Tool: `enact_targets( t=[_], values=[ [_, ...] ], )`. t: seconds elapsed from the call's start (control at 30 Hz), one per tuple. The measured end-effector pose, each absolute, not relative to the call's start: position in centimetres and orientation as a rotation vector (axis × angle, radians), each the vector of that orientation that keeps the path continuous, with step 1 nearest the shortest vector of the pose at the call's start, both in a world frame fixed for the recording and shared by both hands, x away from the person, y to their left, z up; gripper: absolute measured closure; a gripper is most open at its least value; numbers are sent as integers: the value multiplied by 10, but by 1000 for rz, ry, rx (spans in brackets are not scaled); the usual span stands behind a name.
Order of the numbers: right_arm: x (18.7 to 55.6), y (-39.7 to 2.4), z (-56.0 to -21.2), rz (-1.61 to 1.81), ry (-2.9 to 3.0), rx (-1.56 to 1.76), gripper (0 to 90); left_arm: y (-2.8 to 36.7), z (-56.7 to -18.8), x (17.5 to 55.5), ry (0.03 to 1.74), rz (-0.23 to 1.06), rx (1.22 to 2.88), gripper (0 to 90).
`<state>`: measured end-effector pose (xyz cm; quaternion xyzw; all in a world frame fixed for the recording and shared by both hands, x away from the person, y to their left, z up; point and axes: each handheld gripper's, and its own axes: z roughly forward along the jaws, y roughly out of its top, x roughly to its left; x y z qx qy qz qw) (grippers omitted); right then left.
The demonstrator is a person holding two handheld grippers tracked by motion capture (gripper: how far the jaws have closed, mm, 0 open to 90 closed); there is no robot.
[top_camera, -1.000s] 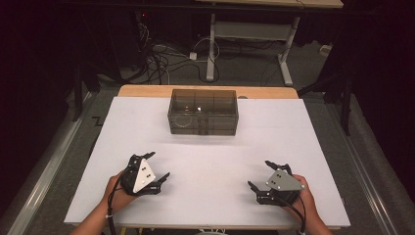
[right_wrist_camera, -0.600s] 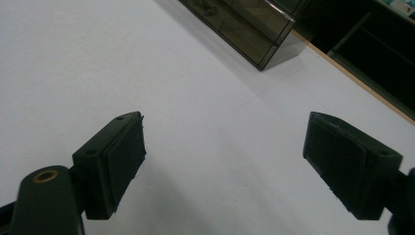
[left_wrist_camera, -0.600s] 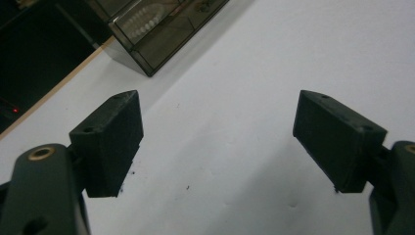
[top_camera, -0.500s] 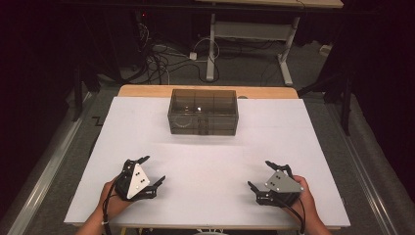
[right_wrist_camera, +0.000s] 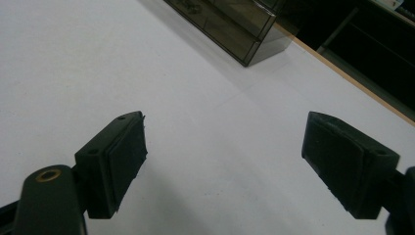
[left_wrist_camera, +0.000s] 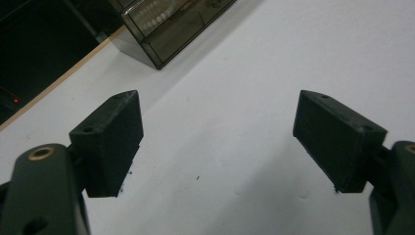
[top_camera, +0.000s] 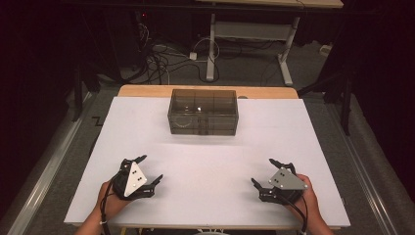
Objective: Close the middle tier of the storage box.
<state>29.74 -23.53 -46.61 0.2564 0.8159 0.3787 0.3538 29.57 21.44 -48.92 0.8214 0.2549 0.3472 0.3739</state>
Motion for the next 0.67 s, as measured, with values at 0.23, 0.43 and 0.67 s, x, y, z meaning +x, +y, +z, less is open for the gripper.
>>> enact_targets(
  t=[0.23,0.43,0.67],
  values=[
    [300,-235,-466,981,2117,655,175,216,-490,296,665,889,2107,187],
    [300,-235,-466,981,2121,645,169,216,-489,296,664,887,2105,186],
    [301,-238,-466,992,2115,658,166,214,-490,297,654,890,2116,187]
  ],
)
